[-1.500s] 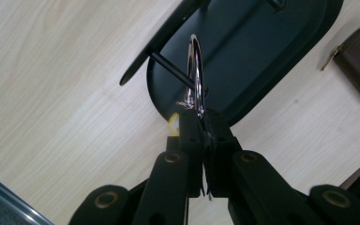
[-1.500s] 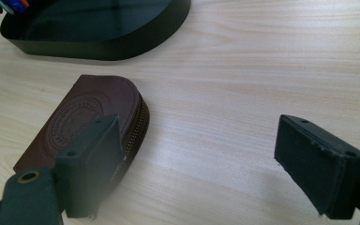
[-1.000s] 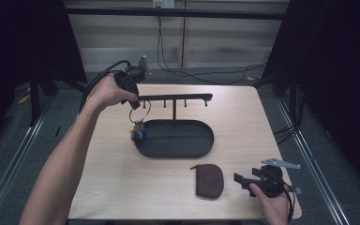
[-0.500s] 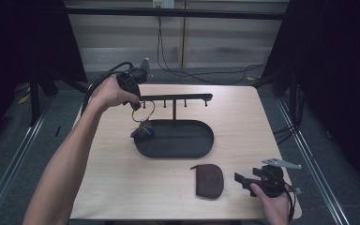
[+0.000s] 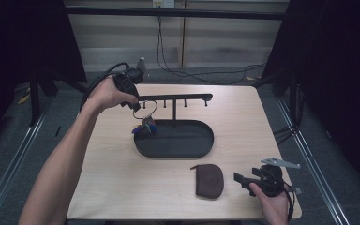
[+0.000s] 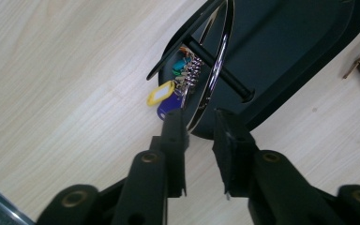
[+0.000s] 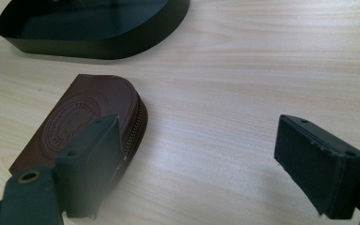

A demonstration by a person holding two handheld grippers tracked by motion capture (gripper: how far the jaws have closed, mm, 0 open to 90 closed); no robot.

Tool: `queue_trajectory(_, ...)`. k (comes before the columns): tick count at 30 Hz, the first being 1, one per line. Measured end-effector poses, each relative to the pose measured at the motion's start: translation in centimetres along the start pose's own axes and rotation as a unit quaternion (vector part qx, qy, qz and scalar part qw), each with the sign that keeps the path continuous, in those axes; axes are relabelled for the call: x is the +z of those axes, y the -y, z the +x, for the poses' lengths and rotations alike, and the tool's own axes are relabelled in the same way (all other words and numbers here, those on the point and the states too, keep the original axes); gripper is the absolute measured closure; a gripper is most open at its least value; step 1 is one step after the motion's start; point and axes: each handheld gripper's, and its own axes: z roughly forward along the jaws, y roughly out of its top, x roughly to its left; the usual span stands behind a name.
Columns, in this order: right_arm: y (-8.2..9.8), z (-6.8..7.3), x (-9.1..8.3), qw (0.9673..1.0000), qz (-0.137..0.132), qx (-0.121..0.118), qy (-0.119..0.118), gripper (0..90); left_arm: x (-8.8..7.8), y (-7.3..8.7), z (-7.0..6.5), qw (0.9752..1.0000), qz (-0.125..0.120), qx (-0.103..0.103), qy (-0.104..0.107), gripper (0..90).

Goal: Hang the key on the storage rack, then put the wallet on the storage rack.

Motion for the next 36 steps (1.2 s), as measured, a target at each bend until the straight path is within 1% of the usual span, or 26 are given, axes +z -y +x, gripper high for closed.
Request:
queue_trajectory(2,0.0,0.0,0.0,1.0,0.001,0.0,0.001,15.2,-0.2,0.1,-0.1,1.0,0.003,0.0,-0.002,66.9)
queue_trajectory(3,0.0,0.0,0.1,1.0,0.001,0.0,0.0,15.2,-0.4,0.3,-0.2,1.0,0.003,-0.006,-0.002,64.3)
queue_trajectory(4,0.0,0.0,0.1,1.0,0.001,0.0,0.0,15.2,-0.4,0.3,-0.2,1.0,0.003,-0.006,-0.002,63.3)
queue_trajectory(5,0.0,0.0,0.1,1.0,0.002,0.001,0.0,15.2,-0.7,0.5,-0.2,1.0,0.0,-0.005,-0.002,63.0)
queue_trajectory(6,0.0,0.0,0.0,1.0,0.002,0.001,0.0,15.3,-0.8,0.6,-0.3,0.9999,-0.003,-0.01,-0.003,62.4)
queue_trajectory(8,0.0,0.1,0.0,1.0,0.002,0.001,0.001,15.2,-1.0,0.7,-0.2,1.0,-0.002,-0.009,-0.001,58.4)
queue_trajectory(9,0.0,0.1,-0.1,1.0,0.001,0.0,0.002,15.2,-1.2,0.9,-0.2,0.9999,-0.005,-0.011,0.0,58.4)
queue_trajectory(13,0.1,0.1,0.0,1.0,0.001,0.0,0.002,15.3,-1.6,1.5,-0.2,0.9999,-0.013,-0.01,0.002,55.4)
queue_trajectory(14,0.1,0.1,-0.1,1.0,0.001,0.001,0.002,15.3,-1.9,1.9,-0.2,0.9998,-0.015,-0.008,0.006,54.7)
queue_trajectory(17,0.1,0.0,-0.1,1.0,0.0,0.001,0.002,15.3,-1.9,2.2,-0.3,0.9998,-0.017,-0.01,0.006,52.3)
queue_trajectory(19,0.0,0.0,0.0,1.0,0.001,0.001,0.004,15.3,-2.0,2.7,-0.2,0.9997,-0.021,-0.007,0.011,51.3)
queue_trajectory(22,0.0,0.1,0.1,1.0,0.002,0.003,0.003,15.3,-1.9,3.0,-0.1,0.9996,-0.024,-0.008,0.013,49.0)
queue_trajectory(27,0.0,0.1,0.0,1.0,0.003,0.002,0.002,15.3,-1.7,4.3,-0.3,0.9988,-0.038,-0.008,0.029,46.9)
queue_trajectory(29,0.1,0.1,0.0,1.0,0.003,0.002,0.004,15.4,-1.2,5.1,-0.6,0.9985,-0.041,-0.008,0.037,45.7)
queue_trajectory(32,0.1,0.1,-0.1,1.0,0.002,0.002,0.004,15.4,-0.8,6.0,-0.8,0.9975,-0.049,-0.009,0.05,44.5)
queue_trajectory(33,0.1,0.1,-0.1,1.0,0.002,0.002,0.004,15.4,-0.8,6.0,-0.8,0.9975,-0.049,-0.009,0.05,44.3)
queue_trajectory(35,0.1,0.1,0.0,1.0,0.003,0.002,0.004,15.4,-0.5,6.5,-0.9,0.9964,-0.06,-0.013,0.058,43.5)
queue_trajectory(36,0.1,0.0,0.0,1.0,0.003,0.002,0.003,15.4,-0.4,7.1,-1.0,0.9947,-0.075,-0.014,0.069,42.3)
